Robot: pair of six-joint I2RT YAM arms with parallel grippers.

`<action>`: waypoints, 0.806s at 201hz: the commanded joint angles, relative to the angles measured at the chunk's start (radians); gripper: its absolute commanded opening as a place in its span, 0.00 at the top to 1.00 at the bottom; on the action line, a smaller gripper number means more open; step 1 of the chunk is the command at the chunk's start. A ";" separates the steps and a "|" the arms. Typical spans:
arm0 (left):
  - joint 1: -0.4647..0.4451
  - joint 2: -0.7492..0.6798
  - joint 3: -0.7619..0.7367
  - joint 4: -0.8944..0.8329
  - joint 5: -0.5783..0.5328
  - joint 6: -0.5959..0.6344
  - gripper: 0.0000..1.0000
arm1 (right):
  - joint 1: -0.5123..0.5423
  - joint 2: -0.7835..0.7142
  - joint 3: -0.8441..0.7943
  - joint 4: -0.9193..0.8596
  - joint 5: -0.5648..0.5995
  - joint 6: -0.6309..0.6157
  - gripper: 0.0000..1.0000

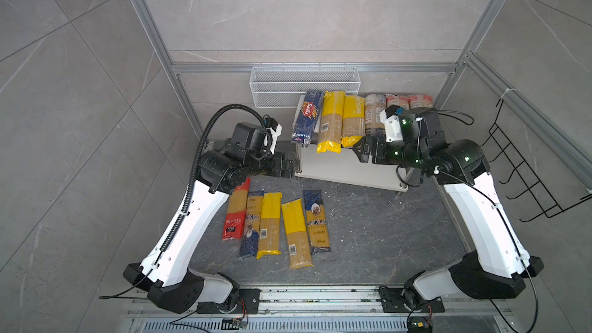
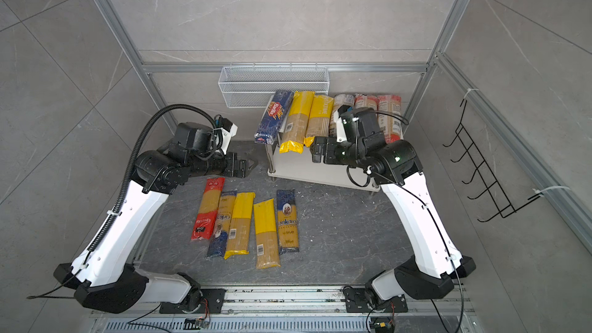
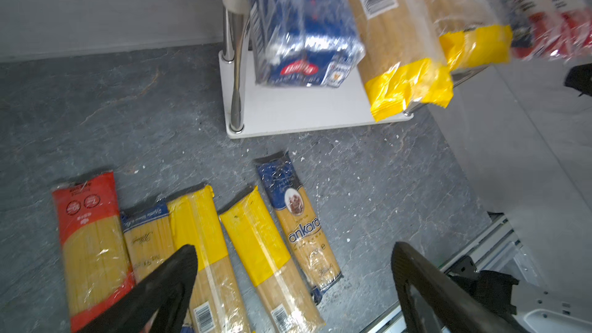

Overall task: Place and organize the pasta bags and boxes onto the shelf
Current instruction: 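Move the right gripper down to the Ankara pack while the left gripper withdraws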

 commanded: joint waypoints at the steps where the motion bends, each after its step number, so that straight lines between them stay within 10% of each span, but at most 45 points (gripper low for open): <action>1: 0.005 -0.089 -0.124 0.098 -0.058 0.046 0.00 | 0.093 -0.072 -0.133 0.001 0.138 0.097 0.00; 76: 0.057 -0.287 -0.516 0.186 -0.047 -0.035 0.00 | 0.495 -0.098 -0.615 0.192 0.292 0.341 0.00; 162: 0.169 -0.507 -0.766 0.159 -0.019 -0.116 0.00 | 0.518 0.096 -0.904 0.489 0.170 0.406 0.00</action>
